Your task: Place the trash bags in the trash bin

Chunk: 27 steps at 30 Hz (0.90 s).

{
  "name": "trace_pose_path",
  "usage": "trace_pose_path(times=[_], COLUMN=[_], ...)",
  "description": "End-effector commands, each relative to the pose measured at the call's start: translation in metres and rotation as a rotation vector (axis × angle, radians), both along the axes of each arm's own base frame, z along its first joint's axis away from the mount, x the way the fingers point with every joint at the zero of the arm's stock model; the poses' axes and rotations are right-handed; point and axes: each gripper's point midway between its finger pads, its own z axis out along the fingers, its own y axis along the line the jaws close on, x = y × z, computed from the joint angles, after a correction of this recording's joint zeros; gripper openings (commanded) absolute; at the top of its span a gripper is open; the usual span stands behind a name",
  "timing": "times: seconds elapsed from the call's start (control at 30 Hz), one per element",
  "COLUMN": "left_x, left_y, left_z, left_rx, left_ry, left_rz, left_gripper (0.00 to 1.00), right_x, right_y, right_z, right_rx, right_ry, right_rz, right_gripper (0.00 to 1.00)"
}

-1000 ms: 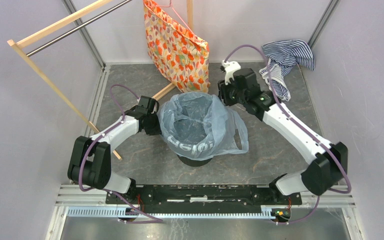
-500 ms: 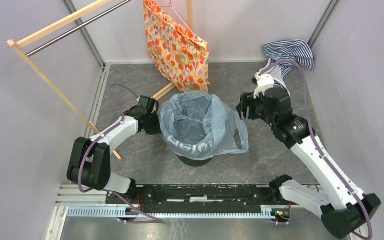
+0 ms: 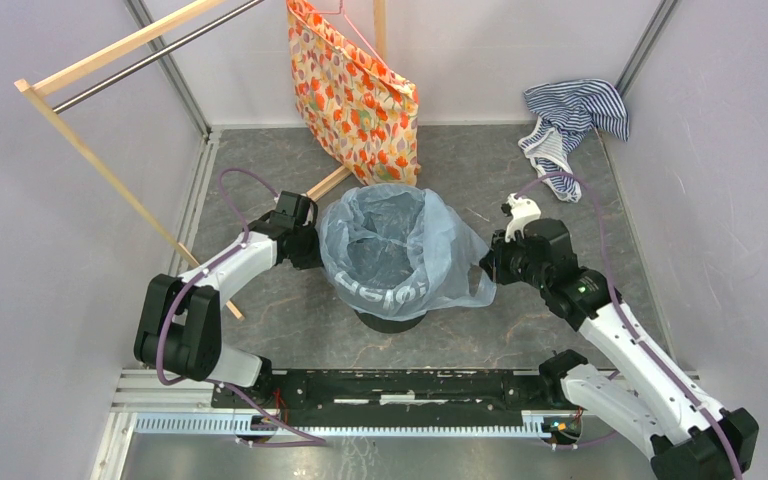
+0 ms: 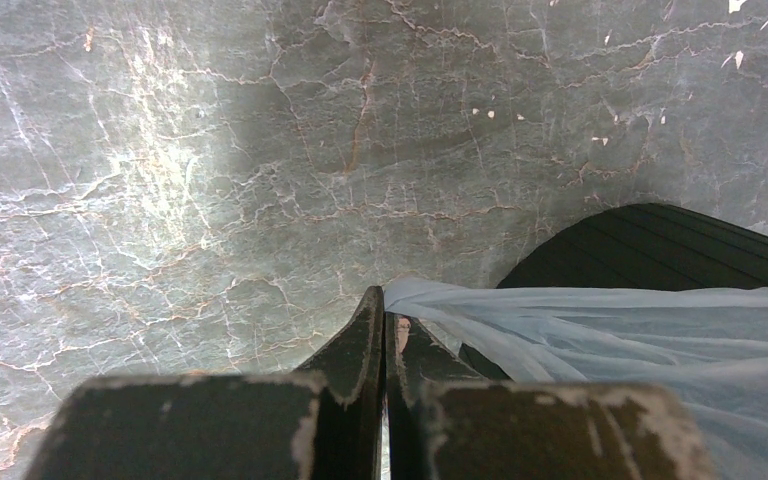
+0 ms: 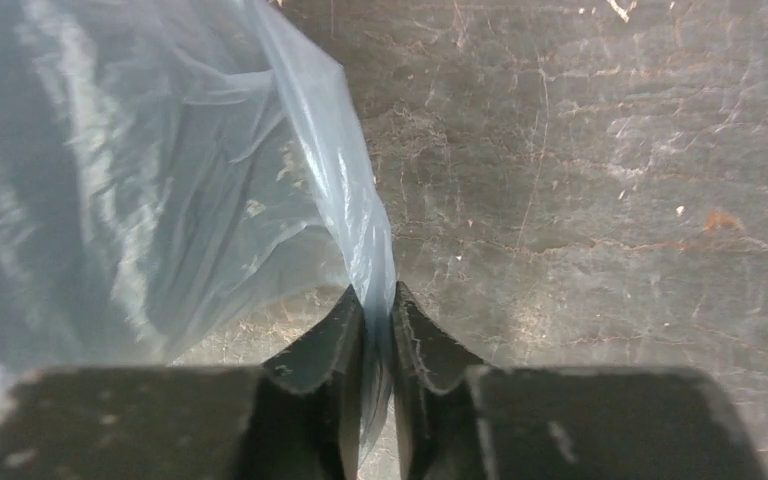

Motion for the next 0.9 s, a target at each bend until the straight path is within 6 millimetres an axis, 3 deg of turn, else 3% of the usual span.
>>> trace_pose_path(times=[0.0, 0.27, 0.5, 0.7, 0.87], left_x=[0.008, -0.003, -0.008, -0.005, -0.002], left_y=[-0.003, -0.001, 0.011, 0.020, 0.024], left_z=[0.003, -0.033, -0.053, -0.055, -0.052], left_rx=[-0.014, -0.005, 0.038, 0.089, 0.108], left_ry=[-0.022, 0.072, 0.125, 0.131, 0.122], left_rz=[0.014, 0.050, 0.088, 0.106, 0.107], left_gripper=[0.02, 0.02, 0.02, 0.02, 0.02], right_x=[0.013, 0.033, 0.045, 0.057, 0.058], right_y=[-0.002, -0.042, -0.086, -0.134, -0.151], right_z=[-0.022, -0.083, -0.113, -0.126, -0.137], right_rx=[-0.014, -0.200, -0.331, -0.487, -0.597], right_ry=[-0.004, 0.039, 0.083, 0.125, 0.166], right_rz=[-0.046, -0.229, -0.398, -0.561, -0.604], right_gripper=[0.15, 0.03, 0.00, 0.00, 0.00])
